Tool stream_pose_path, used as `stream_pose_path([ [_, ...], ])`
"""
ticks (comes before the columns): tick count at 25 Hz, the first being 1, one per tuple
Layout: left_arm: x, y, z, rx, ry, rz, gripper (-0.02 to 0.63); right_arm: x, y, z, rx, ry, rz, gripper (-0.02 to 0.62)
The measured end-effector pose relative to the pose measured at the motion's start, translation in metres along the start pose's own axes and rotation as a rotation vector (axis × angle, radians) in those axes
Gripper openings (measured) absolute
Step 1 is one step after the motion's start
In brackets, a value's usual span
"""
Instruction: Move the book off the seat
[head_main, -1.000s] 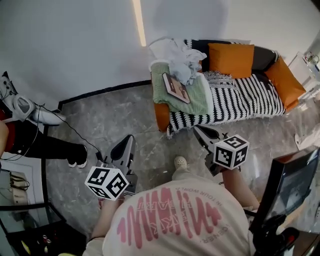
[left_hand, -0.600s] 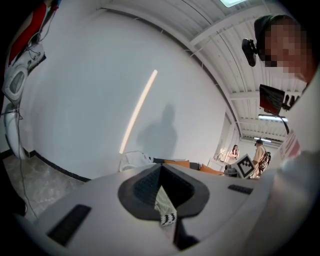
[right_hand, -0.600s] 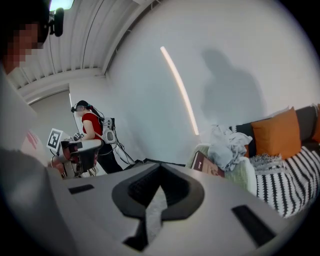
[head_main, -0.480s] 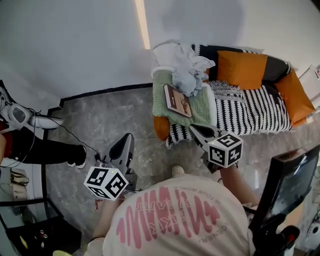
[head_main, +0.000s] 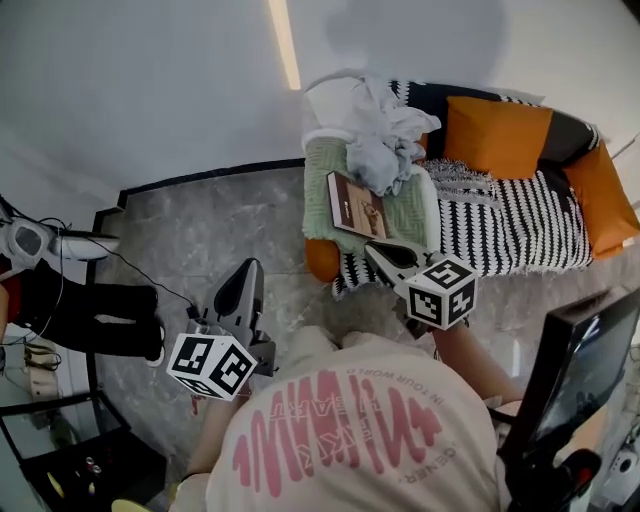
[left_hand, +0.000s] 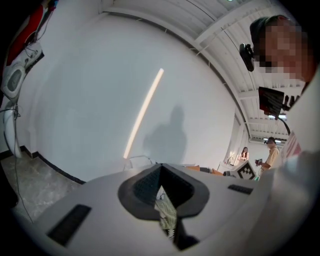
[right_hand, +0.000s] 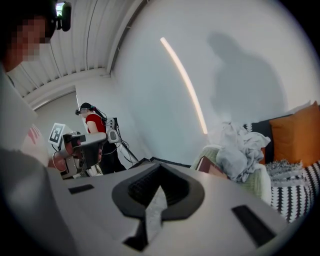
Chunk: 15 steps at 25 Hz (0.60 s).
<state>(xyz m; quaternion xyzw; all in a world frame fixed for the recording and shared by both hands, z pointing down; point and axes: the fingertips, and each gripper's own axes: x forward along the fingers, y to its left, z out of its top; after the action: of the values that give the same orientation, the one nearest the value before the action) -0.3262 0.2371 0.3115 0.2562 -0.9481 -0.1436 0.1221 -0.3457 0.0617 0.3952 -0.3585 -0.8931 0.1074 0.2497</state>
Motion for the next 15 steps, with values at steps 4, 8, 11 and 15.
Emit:
stream_pose_path([
  [4, 0.025, 0.012, 0.007, 0.006, 0.020, -0.039, 0.008, 0.013, -0.013, 0.000, 0.021, 0.018, -0.029, 0.008],
  [8, 0.054, 0.030, 0.013, 0.007, 0.049, -0.095, 0.008, 0.026, -0.032, 0.005, 0.064, 0.009, -0.089, 0.008],
  [11, 0.076, 0.042, 0.022, 0.026, 0.089, -0.166, 0.009, 0.035, -0.040, 0.011, 0.112, -0.008, -0.150, 0.008],
  [15, 0.099, 0.057, 0.036, 0.071, 0.137, -0.266, 0.009, 0.045, -0.048, 0.013, 0.183, -0.052, -0.241, 0.008],
])
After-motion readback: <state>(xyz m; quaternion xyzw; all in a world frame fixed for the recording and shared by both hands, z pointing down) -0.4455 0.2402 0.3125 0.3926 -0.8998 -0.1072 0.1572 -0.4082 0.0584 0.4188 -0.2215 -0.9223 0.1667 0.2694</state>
